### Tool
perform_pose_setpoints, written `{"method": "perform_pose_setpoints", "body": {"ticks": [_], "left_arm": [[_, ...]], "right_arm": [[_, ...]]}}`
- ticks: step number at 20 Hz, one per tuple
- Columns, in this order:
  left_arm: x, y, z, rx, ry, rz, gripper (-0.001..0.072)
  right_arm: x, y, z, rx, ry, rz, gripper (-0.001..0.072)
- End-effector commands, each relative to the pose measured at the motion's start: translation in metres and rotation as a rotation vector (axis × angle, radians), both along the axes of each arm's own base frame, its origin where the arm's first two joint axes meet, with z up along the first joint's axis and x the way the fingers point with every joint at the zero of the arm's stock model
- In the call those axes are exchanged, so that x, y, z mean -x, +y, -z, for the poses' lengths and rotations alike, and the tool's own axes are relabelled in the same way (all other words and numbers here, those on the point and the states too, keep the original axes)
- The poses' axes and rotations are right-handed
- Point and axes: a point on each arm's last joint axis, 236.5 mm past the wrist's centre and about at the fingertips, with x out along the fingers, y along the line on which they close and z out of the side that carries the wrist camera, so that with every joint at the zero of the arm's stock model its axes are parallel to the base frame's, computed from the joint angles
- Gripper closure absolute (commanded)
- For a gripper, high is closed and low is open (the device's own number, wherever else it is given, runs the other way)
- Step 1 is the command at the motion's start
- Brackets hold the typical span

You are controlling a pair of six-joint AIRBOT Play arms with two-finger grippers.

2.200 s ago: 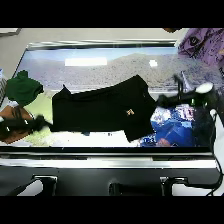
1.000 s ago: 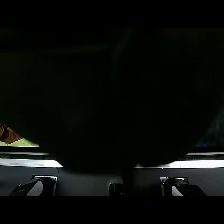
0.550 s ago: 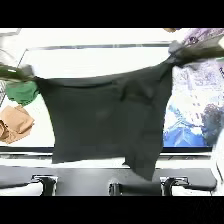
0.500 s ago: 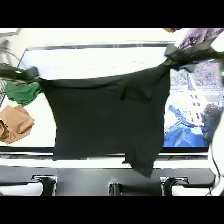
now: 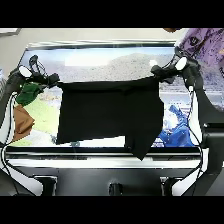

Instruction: Fold the clothes and pants, and hang the long-sleeved shirts on hangers.

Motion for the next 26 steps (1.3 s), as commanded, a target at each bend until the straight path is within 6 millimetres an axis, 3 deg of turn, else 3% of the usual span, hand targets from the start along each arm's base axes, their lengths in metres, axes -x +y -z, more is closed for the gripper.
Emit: {"method": "perform_pose_setpoints", "body": {"ticks": [1, 6, 10, 14, 19, 21, 22, 23, 24, 25, 26], "left_arm": [[0.022, -0.008, 0.015, 0.017, 0.110, 0.042, 0.0690], [0.076, -0.018, 0.029, 0.038, 0.335, 0.124, 0.0690], [0.105, -0.010, 0.035, -0.004, 0.458, 0.159, 0.0690], [0.114, -0.013, 0.043, -0.002, 0.504, 0.176, 0.0690], [0.116, -0.029, 0.054, -0.006, 0.527, 0.209, 0.0688], [0.117, -0.032, 0.059, -0.004, 0.542, 0.185, 0.0614], [0.114, -0.032, 0.058, -0.002, 0.533, 0.167, 0.0471], [0.111, -0.032, 0.055, -0.001, 0.524, 0.160, 0.0240], [0.107, -0.030, 0.050, -0.004, 0.507, 0.158, 0.0025], [0.102, -0.028, 0.042, -0.006, 0.486, 0.153, 0.0012], [0.095, -0.022, 0.029, -0.009, 0.450, 0.142, 0.0012]], "right_arm": [[0.016, -0.017, 0.012, 0.091, 0.075, -0.012, 0.0685], [0.073, -0.030, 0.025, 0.171, 0.311, -0.060, 0.0685], [0.099, -0.041, 0.031, 0.226, 0.419, -0.096, 0.0685], [0.097, -0.039, 0.040, 0.228, 0.423, -0.121, 0.0685], [0.099, -0.038, 0.077, 0.227, 0.486, -0.148, 0.0685], [0.104, -0.038, 0.089, 0.221, 0.525, -0.155, 0.0685], [0.105, -0.037, 0.093, 0.219, 0.536, -0.157, 0.0673], [0.105, -0.036, 0.095, 0.213, 0.538, -0.162, 0.0541], [0.104, -0.033, 0.093, 0.205, 0.527, -0.179, 0.0347], [0.103, -0.026, 0.087, 0.192, 0.507, -0.221, 0.0144], [0.103, -0.023, 0.078, 0.188, 0.484, -0.258, 0.0080]]}}
